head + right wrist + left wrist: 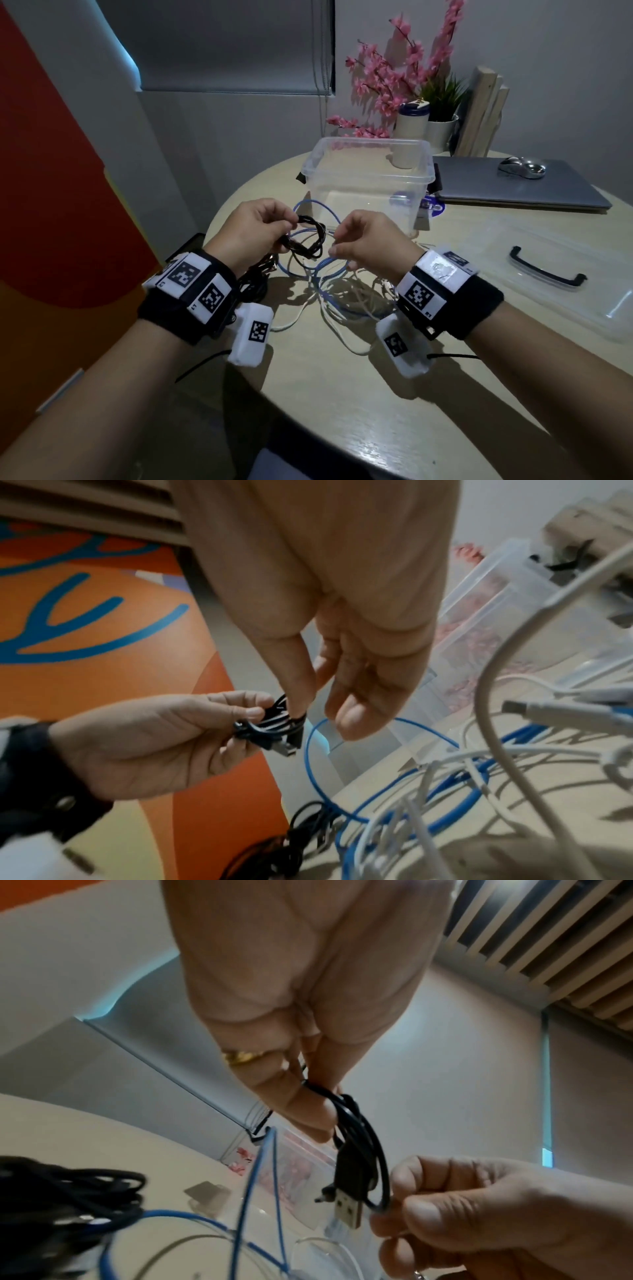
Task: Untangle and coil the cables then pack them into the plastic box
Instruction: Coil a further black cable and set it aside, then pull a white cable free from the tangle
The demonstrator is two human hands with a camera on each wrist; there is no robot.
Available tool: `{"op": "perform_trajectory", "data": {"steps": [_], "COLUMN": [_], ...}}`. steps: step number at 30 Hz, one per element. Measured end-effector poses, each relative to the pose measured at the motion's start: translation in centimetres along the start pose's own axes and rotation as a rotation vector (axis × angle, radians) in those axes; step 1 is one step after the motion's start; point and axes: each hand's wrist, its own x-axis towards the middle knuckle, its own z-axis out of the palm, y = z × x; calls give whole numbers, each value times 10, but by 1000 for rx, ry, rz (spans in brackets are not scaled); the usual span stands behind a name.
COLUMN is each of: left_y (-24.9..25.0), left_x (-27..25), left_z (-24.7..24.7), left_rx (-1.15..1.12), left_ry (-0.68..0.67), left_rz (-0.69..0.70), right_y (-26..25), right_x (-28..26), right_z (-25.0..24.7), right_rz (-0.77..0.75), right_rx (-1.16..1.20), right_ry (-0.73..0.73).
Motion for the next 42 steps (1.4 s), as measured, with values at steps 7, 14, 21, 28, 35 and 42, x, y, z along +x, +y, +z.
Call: {"op": "perform_trajectory", "data": {"steps": [7,14,21,28,35,42], "left_y": [-28,-38,-38,-45,-52,-28], "left_x": [-15,-25,-29,-31,-33,-28], "left_z": [-28,-38,-43,-41,-11,-8], "left_rx": [73,123,147,265,268,522], "left_ry": [68,37,16,4,-157,-334], "left_rz": [-159,-222,-235,-218,-228,-161], "right_y": [-9,-11,-14,-36,-53,-61], "right_x": [-12,-7,1,9,12,11], "right_z": [40,65,54,3,-25,-40], "right_rz": [-194,-201,-242,-283,-238,-271], "right_rx": [-729,-1221,-1229,-805,-301,-8], "right_ry": [-393,-572,-501,-353,-61,81]}}
